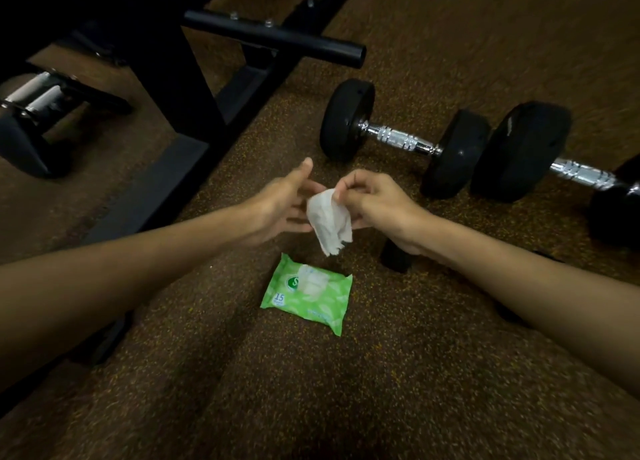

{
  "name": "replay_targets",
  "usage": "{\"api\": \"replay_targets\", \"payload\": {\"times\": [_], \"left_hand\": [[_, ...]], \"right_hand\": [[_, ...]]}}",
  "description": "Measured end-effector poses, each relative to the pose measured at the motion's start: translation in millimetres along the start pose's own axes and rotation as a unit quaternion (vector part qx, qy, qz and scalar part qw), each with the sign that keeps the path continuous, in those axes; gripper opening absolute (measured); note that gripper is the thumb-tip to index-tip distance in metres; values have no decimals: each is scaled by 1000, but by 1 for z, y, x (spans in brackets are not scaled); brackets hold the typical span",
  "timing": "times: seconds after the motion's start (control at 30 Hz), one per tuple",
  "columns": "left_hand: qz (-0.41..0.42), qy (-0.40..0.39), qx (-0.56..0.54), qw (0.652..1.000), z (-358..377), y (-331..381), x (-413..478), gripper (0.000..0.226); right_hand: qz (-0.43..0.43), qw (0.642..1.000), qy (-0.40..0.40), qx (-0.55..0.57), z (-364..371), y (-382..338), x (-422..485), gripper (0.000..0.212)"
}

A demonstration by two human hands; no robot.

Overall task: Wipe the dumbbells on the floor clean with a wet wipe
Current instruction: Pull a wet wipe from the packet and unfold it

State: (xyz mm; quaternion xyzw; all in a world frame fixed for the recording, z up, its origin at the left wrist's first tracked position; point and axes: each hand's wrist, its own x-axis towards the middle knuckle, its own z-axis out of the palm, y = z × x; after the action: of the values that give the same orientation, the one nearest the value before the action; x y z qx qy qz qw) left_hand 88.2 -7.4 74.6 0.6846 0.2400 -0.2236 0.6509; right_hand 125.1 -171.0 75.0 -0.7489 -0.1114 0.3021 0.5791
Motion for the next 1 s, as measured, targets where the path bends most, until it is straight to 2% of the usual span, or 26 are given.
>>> {"api": "replay_targets", "payload": {"times": [0.07,0.27,0.4,0.5,0.6,0.7,0.8,0.9,1.0], "left_hand": [[-21,-48,-18,998,2,8,-1,62],[14,-96,1,995,17,21,-4,40],[28,-132,3,991,31,26,-4,39],[19,-135,9,991,48,30,-5,43],[24,-147,17,989,60,31,-7,54],[70,-142,52,986,68,35,-10,62],[129,-116,113,978,77,41,-12,56],[184,-103,126,969,86,41,-11,38],[189,-103,155,964,87,38,-12,32]], "right_hand": [[-14,999,20,-25,-15,-6,1,11],[-38,994,90,-55,-62,-25,-3,12],[-38,995,77,-50,-79,-26,-15,4],[-46,996,72,-13,-85,-22,-27,5],[-48,997,52,31,-91,-19,-36,18],[-43,998,15,30,-96,-21,-43,33],[-56,998,-1,-19,-99,-27,-49,36],[-64,998,2,-25,-100,-32,-52,35],[-65,997,33,-32,-104,-38,-52,31]]}}
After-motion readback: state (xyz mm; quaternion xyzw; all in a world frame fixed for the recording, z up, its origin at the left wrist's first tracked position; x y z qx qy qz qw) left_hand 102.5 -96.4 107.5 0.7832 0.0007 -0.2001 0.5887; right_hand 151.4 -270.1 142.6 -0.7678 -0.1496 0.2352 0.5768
